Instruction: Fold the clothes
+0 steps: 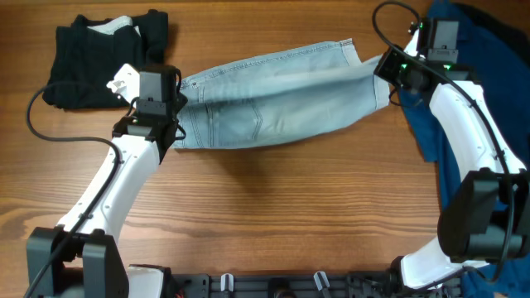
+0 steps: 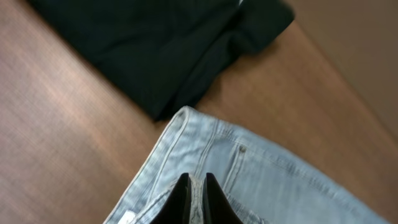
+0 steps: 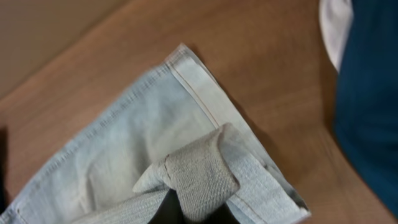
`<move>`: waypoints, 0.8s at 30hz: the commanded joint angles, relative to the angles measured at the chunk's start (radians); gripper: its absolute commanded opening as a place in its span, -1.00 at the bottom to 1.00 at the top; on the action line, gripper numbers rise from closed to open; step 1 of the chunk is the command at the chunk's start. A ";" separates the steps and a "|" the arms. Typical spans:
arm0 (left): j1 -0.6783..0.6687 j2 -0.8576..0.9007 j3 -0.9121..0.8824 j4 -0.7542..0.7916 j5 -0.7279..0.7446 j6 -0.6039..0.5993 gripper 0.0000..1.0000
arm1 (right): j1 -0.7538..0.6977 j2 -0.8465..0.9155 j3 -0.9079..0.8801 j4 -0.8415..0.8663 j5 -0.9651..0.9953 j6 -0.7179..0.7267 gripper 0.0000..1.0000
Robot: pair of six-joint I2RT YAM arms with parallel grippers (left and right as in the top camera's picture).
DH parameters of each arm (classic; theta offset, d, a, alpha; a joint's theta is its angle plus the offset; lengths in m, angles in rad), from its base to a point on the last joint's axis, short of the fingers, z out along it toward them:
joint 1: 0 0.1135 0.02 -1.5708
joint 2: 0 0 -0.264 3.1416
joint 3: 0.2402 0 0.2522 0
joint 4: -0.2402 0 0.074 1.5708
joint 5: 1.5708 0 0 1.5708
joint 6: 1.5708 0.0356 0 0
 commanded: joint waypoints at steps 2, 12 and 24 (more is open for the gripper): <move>0.056 0.008 -0.002 0.076 -0.109 0.016 -0.92 | 0.013 0.058 0.031 0.109 0.074 -0.019 -0.92; 0.069 0.130 -0.002 0.197 -0.097 0.015 -0.92 | 0.058 0.191 0.031 0.198 0.137 0.000 -0.92; 0.072 0.199 0.044 0.357 0.001 0.276 1.00 | 0.068 0.202 0.058 0.267 -0.003 -0.134 0.99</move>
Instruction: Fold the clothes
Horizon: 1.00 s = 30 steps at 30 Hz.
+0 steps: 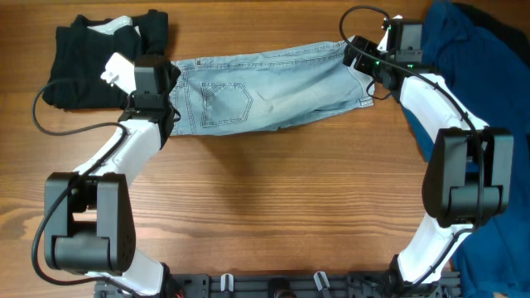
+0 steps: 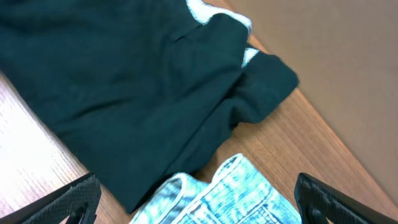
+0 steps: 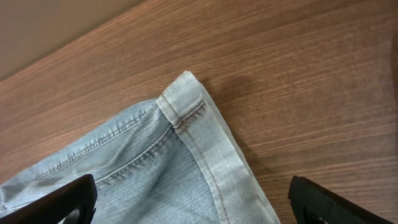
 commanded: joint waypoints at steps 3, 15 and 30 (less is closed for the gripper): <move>0.003 -0.078 0.076 -0.170 0.191 0.267 1.00 | 0.002 -0.043 0.058 -0.098 -0.077 -0.136 0.99; 0.003 -0.041 0.077 -0.543 0.306 0.383 1.00 | 0.003 -0.036 0.053 -0.325 -0.122 -0.258 0.79; 0.003 0.006 0.077 -0.547 0.332 0.383 1.00 | 0.076 0.129 0.055 -0.275 -0.033 -0.273 -0.91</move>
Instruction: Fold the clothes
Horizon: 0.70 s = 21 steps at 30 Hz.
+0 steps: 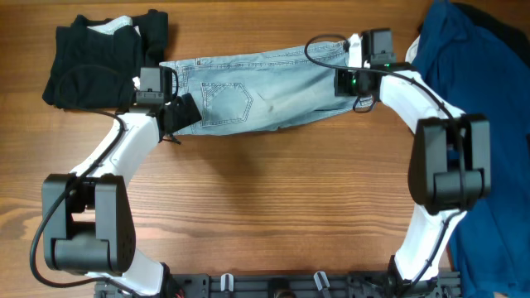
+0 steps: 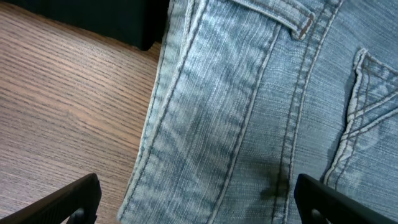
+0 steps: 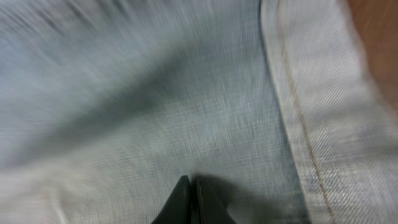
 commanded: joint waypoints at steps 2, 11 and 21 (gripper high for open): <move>0.003 0.008 0.009 0.002 0.011 0.019 1.00 | -0.011 0.013 0.008 -0.130 0.064 0.070 -0.91; -0.006 0.008 0.009 -0.041 0.021 0.019 1.00 | -0.093 0.011 -0.021 -0.453 0.103 0.198 -0.92; -0.061 0.008 0.023 0.059 0.037 0.032 0.95 | -0.100 -0.279 0.079 -0.524 -0.049 0.061 -0.73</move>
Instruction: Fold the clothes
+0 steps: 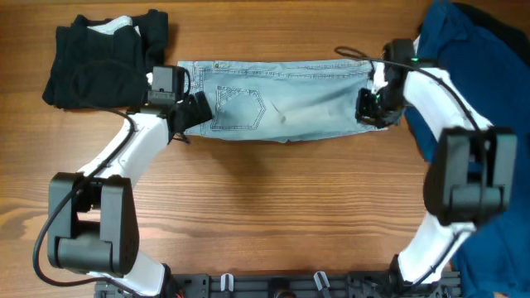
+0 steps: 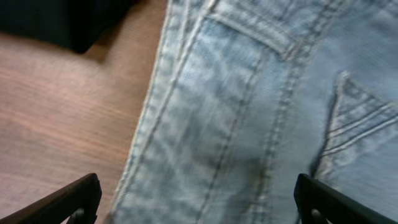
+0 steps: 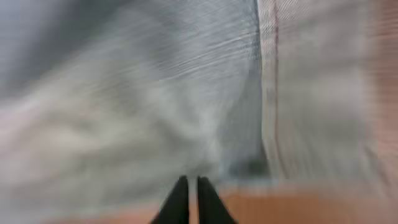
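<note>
Light blue jeans (image 1: 281, 99), folded lengthwise, lie flat and straight across the back of the table. My left gripper (image 1: 192, 112) hovers over their waistband end; in the left wrist view it (image 2: 202, 199) is open, fingers (image 2: 74, 199) spread wide over the denim (image 2: 249, 112) and a back pocket seam. My right gripper (image 1: 370, 108) is at the hem end. The right wrist view is blurred, with the gripper (image 3: 189, 199) shut at the near edge of the jeans (image 3: 155, 93), apparently pinching the cloth.
A folded black garment (image 1: 99, 58) lies at the back left, close to the waistband. A dark blue garment (image 1: 489, 74) covers the right side by my right arm. Bare wooden table (image 1: 265, 215) fills the front.
The jeans lay slanted, the hem end farther back; now they lie straight and shifted right. My right gripper, still shut, has moved right and nearer. The left gripper stays open over the waistband.
Both grippers were shut on the jeans, holding them stretched and sagging. Then the jeans lay at the table's back with both grippers open at their ends. Then the right gripper was shut on the hem end. Now the jeans lie straightened.
</note>
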`<move>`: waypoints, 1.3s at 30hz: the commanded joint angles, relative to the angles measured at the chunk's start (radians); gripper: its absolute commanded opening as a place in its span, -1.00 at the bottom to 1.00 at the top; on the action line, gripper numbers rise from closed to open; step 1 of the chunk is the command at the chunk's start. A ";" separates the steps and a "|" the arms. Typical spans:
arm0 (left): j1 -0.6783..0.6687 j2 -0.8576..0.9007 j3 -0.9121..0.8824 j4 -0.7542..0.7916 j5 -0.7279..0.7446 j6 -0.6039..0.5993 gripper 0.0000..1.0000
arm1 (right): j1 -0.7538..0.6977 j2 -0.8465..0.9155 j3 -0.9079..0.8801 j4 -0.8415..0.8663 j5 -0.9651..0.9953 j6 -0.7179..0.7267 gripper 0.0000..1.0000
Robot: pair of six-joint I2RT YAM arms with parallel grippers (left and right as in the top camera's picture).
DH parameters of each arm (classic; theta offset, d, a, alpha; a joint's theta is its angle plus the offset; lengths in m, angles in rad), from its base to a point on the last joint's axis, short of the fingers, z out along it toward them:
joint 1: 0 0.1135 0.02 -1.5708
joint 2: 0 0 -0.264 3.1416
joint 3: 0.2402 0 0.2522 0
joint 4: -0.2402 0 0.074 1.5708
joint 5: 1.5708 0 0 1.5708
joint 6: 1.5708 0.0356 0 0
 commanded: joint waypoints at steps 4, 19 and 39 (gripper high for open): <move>0.001 0.008 0.071 0.004 0.004 0.050 0.82 | -0.010 -0.237 0.061 -0.040 0.068 -0.034 -0.23; 0.079 0.008 0.120 0.048 -0.002 0.102 0.94 | -0.072 -0.012 0.032 0.155 -0.024 -0.066 -0.91; 0.191 0.186 0.137 -0.014 0.425 0.468 0.96 | -0.072 0.166 0.032 0.246 -0.020 -0.059 -0.91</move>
